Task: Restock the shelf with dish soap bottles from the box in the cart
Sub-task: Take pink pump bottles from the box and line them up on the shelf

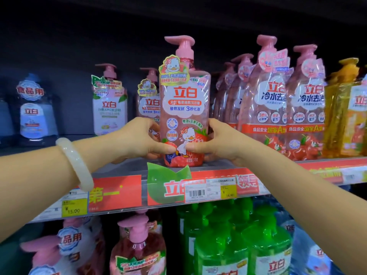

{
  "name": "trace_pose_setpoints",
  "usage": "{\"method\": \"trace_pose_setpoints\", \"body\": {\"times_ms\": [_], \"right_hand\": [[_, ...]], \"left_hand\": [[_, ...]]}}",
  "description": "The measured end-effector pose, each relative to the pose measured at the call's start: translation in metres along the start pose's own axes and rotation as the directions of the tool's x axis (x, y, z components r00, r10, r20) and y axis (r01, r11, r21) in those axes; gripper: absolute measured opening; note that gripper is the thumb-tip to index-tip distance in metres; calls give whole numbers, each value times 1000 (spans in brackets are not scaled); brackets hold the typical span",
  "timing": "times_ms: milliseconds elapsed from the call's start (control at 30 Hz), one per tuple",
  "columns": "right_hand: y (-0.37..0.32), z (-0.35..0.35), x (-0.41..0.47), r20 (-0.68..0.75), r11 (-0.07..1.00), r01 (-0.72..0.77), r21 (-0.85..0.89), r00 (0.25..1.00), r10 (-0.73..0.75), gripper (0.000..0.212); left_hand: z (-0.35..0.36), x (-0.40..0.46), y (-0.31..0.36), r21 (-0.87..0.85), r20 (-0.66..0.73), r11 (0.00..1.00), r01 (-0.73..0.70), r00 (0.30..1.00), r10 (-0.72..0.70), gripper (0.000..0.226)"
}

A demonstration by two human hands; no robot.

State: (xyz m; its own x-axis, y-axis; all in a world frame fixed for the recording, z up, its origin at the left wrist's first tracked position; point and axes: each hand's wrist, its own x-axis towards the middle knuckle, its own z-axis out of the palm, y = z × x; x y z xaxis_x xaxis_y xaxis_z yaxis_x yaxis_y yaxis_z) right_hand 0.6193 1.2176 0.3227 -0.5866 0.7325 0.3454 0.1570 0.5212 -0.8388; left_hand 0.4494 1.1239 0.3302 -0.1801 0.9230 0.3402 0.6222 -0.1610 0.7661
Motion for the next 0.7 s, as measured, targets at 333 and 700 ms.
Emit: {"method": "trace_pose_setpoints", "body": {"times_ms": [333, 700], "right_hand": [[-1, 3, 22, -16, 996, -83, 23, 996, 84, 35], [-5, -4, 64, 41, 952, -289, -100, 955, 294, 46]], "left_hand": [[8, 27, -6, 135, -25, 991, 18, 1000, -14, 22], [12, 69, -5, 342, -33, 936, 85, 996, -79, 43]]}}
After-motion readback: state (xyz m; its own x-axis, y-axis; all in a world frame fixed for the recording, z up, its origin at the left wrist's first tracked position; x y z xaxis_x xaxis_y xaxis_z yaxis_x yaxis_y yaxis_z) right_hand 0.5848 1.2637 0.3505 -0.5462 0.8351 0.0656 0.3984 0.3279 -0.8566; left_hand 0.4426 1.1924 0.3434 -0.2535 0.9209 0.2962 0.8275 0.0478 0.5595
